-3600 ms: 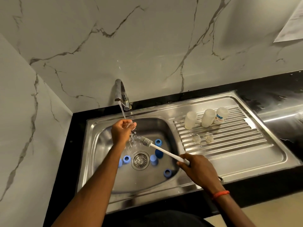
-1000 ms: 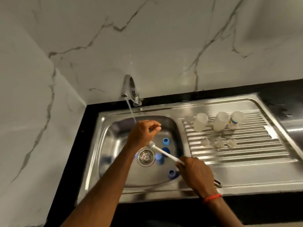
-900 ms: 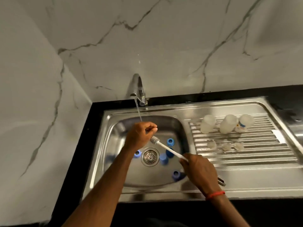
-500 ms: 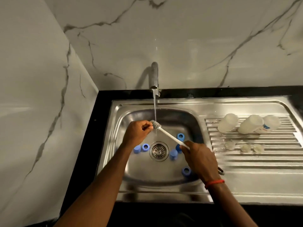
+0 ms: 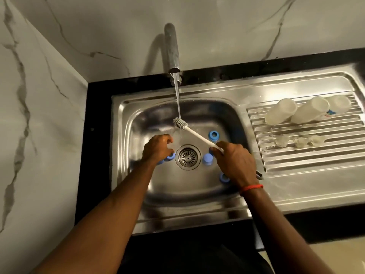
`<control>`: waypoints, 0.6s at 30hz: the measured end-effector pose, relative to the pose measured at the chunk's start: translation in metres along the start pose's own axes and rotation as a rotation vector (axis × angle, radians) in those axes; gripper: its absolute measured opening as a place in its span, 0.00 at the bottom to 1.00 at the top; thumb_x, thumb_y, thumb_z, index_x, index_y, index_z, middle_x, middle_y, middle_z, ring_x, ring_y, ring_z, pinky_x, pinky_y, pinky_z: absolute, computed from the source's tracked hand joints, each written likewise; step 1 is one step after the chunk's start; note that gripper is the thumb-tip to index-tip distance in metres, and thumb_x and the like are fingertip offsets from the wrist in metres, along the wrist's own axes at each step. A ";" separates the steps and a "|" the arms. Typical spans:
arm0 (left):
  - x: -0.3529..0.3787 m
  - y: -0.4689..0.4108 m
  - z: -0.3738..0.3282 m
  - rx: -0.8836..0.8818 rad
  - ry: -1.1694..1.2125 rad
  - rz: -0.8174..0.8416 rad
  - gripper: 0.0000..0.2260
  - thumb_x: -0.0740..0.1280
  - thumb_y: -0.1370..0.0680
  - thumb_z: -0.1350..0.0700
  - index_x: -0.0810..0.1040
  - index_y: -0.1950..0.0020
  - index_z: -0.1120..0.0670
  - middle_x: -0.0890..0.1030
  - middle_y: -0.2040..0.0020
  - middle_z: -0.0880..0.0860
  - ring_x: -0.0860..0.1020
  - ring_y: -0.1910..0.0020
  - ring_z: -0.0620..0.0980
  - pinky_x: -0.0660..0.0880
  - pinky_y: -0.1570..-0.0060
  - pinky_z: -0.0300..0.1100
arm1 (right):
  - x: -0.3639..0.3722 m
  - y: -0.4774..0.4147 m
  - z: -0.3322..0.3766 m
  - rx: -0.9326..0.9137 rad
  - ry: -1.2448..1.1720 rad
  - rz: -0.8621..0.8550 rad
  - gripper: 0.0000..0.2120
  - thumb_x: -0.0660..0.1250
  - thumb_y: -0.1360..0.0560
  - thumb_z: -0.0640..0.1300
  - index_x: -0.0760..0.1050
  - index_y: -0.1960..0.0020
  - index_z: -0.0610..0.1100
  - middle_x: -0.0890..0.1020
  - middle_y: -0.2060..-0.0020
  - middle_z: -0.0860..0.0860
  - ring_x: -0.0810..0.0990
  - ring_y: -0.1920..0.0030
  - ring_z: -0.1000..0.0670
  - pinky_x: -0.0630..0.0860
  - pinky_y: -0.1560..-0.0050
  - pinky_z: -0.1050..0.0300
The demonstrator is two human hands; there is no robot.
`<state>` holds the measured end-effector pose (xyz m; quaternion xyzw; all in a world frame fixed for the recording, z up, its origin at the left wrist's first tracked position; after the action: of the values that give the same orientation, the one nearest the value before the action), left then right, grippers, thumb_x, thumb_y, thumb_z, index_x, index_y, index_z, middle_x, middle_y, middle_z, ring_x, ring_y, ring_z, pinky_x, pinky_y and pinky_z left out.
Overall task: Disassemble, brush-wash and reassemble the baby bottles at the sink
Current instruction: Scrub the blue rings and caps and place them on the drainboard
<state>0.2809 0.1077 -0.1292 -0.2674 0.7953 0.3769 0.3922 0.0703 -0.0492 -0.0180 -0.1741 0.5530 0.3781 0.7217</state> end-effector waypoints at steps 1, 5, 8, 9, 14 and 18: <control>0.004 -0.002 -0.001 0.013 -0.056 0.017 0.18 0.77 0.32 0.51 0.80 0.43 0.44 0.82 0.44 0.44 0.81 0.48 0.50 0.77 0.51 0.42 | 0.003 0.000 -0.004 0.013 -0.018 0.001 0.13 0.64 0.21 0.57 0.79 0.51 0.49 0.81 0.64 0.49 0.78 0.65 0.43 0.68 0.67 0.55; 0.027 -0.016 -0.001 0.059 -0.271 0.099 0.22 0.78 0.33 0.50 0.78 0.41 0.43 0.82 0.41 0.46 0.79 0.43 0.52 0.73 0.45 0.46 | 0.012 0.004 -0.016 0.029 -0.034 0.001 0.13 0.63 0.21 0.58 0.77 0.53 0.50 0.79 0.67 0.51 0.78 0.67 0.44 0.71 0.69 0.54; 0.042 -0.023 0.004 0.078 -0.389 0.134 0.19 0.75 0.31 0.52 0.76 0.41 0.43 0.79 0.40 0.46 0.77 0.41 0.52 0.68 0.43 0.49 | 0.018 0.008 -0.026 0.046 -0.079 0.022 0.16 0.58 0.22 0.63 0.77 0.51 0.52 0.79 0.68 0.53 0.80 0.67 0.47 0.77 0.67 0.50; 0.045 -0.024 0.006 0.088 -0.413 0.128 0.18 0.73 0.29 0.53 0.76 0.41 0.43 0.78 0.40 0.46 0.76 0.41 0.53 0.67 0.42 0.49 | 0.019 0.009 -0.028 0.051 -0.106 0.025 0.18 0.58 0.23 0.64 0.77 0.50 0.52 0.80 0.68 0.53 0.80 0.67 0.49 0.78 0.66 0.50; 0.054 -0.039 0.013 0.122 -0.315 0.094 0.12 0.72 0.28 0.54 0.81 0.45 0.45 0.78 0.40 0.47 0.78 0.43 0.52 0.67 0.42 0.47 | 0.011 0.008 -0.028 0.049 -0.137 0.011 0.14 0.64 0.22 0.60 0.80 0.48 0.52 0.80 0.68 0.54 0.79 0.68 0.52 0.76 0.67 0.56; 0.047 -0.052 0.013 0.049 0.151 0.024 0.13 0.74 0.31 0.53 0.83 0.47 0.48 0.83 0.48 0.47 0.81 0.50 0.49 0.76 0.48 0.42 | 0.002 0.003 -0.025 0.033 -0.121 -0.022 0.12 0.67 0.22 0.57 0.81 0.47 0.51 0.77 0.69 0.56 0.75 0.69 0.53 0.64 0.71 0.65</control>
<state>0.2984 0.0825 -0.1934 -0.2758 0.8348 0.3407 0.3331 0.0514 -0.0630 -0.0271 -0.1452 0.5124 0.3707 0.7609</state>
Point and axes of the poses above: each hand's wrist, its own y-axis away from the middle knuckle, its own x-axis out of the palm, z = x × y, the point moved 3 cm from there along -y, towards the middle knuckle
